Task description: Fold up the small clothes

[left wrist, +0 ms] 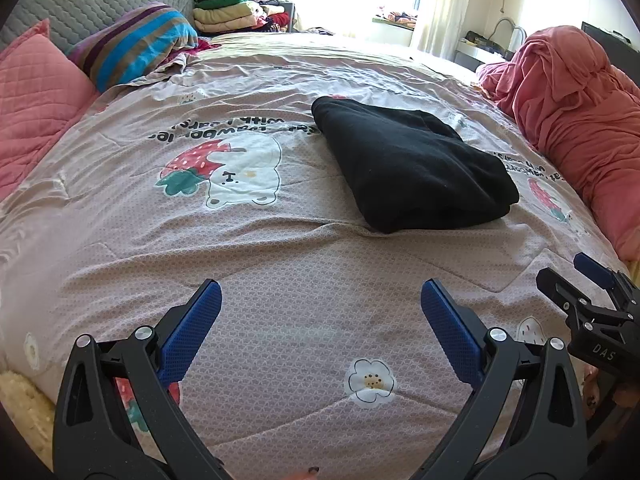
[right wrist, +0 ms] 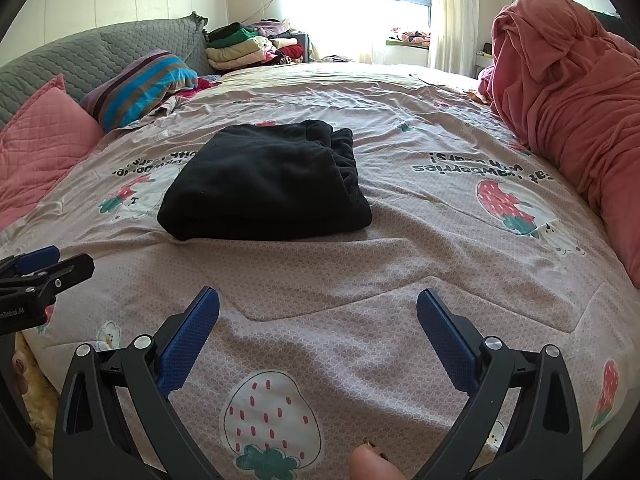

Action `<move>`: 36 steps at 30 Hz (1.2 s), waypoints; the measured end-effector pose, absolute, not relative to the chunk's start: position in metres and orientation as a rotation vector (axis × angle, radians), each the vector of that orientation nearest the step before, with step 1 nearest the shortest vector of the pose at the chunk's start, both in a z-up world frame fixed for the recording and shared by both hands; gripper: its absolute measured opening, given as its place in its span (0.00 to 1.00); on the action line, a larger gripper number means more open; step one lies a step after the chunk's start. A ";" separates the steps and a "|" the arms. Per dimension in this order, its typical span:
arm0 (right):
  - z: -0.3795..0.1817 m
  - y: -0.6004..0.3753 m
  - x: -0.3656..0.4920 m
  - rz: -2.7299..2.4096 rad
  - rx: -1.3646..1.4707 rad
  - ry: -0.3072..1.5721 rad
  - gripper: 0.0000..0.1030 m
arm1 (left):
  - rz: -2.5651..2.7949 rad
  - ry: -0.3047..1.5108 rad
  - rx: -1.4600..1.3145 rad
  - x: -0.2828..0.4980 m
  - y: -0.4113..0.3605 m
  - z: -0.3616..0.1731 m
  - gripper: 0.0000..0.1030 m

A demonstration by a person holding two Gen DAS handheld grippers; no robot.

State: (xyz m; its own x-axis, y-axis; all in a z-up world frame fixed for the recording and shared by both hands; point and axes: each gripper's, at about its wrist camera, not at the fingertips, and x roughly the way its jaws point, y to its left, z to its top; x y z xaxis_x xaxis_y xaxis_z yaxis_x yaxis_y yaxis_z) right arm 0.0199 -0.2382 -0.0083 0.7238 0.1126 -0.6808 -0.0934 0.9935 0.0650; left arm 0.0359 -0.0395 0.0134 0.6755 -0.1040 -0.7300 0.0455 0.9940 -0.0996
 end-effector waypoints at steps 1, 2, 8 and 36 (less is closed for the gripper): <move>-0.009 -0.239 0.020 0.115 0.029 0.755 0.96 | -0.081 0.825 -0.074 0.036 -0.039 0.013 0.91; -0.009 -0.239 0.020 0.114 0.030 0.757 0.96 | -0.080 0.825 -0.073 0.036 -0.039 0.013 0.91; -0.009 -0.239 0.020 0.115 0.032 0.758 0.96 | -0.066 0.831 -0.066 0.036 -0.039 0.012 0.91; -0.010 -0.239 0.018 0.104 0.032 0.765 0.96 | -0.060 0.846 -0.065 0.034 -0.038 0.010 0.91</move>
